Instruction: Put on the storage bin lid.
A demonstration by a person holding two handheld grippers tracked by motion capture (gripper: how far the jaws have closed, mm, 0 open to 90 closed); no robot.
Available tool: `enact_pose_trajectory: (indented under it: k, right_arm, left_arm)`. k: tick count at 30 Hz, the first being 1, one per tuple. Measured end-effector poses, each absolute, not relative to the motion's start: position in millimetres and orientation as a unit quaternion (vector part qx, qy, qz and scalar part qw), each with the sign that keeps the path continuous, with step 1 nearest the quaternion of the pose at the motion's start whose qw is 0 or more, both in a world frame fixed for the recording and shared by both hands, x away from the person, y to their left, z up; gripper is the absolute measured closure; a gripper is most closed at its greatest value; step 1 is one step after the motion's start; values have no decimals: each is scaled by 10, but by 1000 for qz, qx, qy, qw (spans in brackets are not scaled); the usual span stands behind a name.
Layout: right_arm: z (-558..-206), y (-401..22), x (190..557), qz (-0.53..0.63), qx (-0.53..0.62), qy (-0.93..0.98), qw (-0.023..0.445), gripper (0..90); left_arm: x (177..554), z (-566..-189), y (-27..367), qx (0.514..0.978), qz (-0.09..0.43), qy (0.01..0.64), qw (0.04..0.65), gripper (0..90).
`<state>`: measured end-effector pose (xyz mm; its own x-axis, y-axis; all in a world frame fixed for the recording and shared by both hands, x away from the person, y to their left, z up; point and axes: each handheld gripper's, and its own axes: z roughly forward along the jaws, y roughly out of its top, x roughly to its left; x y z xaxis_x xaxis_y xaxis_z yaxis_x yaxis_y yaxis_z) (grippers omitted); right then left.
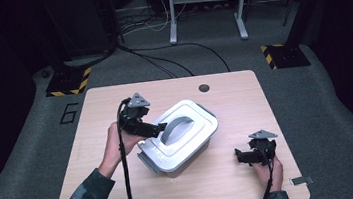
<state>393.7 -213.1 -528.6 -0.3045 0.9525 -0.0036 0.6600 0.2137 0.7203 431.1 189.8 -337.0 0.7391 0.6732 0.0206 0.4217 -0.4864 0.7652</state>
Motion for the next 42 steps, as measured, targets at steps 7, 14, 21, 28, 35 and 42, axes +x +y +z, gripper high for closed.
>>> enact_pose_trajectory:
  k: [7,14,21,28,35,42]
  right_arm:
    - [-5286,-2130,3936,315,543,743,232,14]
    - [-5286,-2129,3936,315,543,743,233,14]
    - [-5286,-2129,3936,315,543,743,233,14]
    - [-5286,-2128,3936,315,543,743,233,14]
    - [-5286,-2128,3936,315,543,743,233,14]
    - [-5286,-2128,3936,315,543,743,232,14]
  left_arm:
    - [4299,-3323,2174,836,173,342,393,121]
    - [4302,-3295,2486,824,179,365,394,73]
    - [4289,-3330,2744,814,182,390,389,33]
    - [4281,-3460,2937,809,180,412,379,9]
    - [4259,-3700,3121,808,159,433,365,2]
    - [4217,-4081,3289,804,128,467,346,1]
